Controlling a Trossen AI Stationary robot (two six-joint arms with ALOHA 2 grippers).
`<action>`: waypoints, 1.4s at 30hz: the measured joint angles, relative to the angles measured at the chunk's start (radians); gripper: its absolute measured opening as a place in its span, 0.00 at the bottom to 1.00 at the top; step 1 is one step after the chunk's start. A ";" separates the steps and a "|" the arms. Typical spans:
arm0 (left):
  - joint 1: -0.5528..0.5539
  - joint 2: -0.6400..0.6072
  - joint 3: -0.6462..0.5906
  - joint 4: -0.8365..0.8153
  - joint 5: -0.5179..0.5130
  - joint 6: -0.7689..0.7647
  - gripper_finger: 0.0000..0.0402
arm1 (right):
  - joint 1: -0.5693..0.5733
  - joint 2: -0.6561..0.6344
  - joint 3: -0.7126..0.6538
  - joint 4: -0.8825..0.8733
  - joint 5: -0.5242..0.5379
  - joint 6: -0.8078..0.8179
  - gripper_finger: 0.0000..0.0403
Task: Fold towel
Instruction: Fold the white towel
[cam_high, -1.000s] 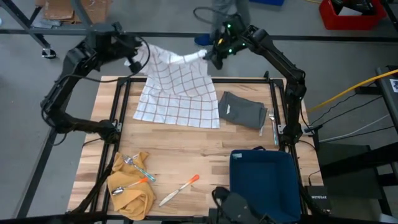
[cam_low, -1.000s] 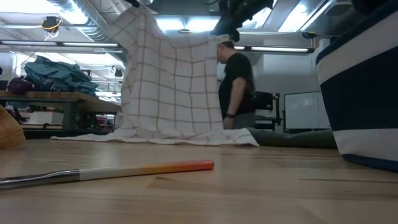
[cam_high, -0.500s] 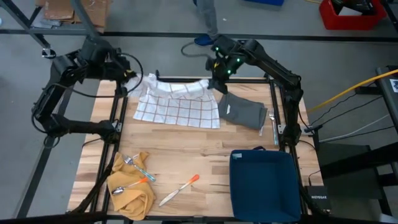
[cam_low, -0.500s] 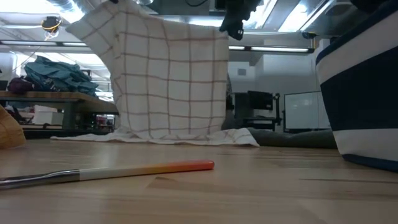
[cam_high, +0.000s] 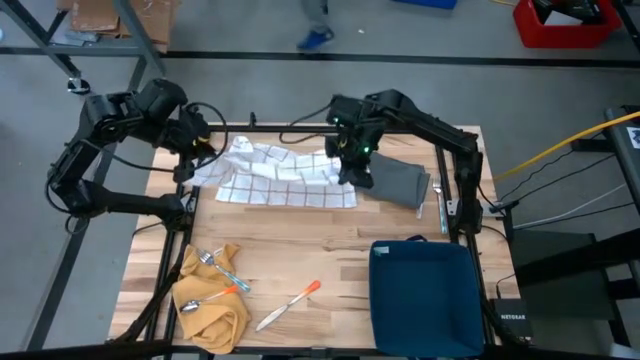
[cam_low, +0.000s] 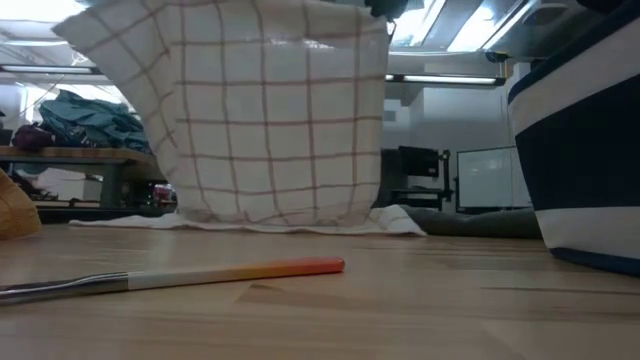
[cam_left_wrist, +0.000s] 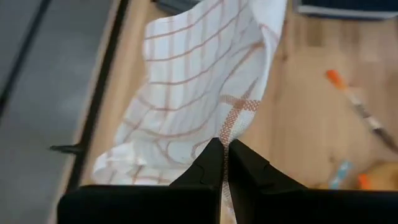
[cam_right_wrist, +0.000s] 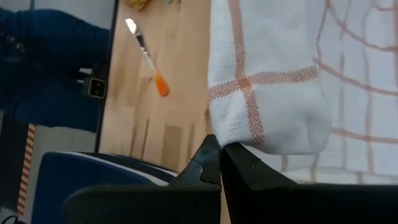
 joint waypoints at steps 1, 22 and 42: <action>-0.012 0.000 0.000 0.000 0.020 -0.024 0.01 | 0.013 0.000 0.000 0.001 0.000 0.004 0.00; -0.169 -0.055 0.000 0.110 0.146 -0.139 0.01 | 0.081 -0.004 0.000 0.172 0.133 -0.023 0.00; -0.168 -0.068 -0.001 0.071 0.109 -0.043 0.01 | -0.051 -0.219 0.001 0.371 0.139 -0.043 0.00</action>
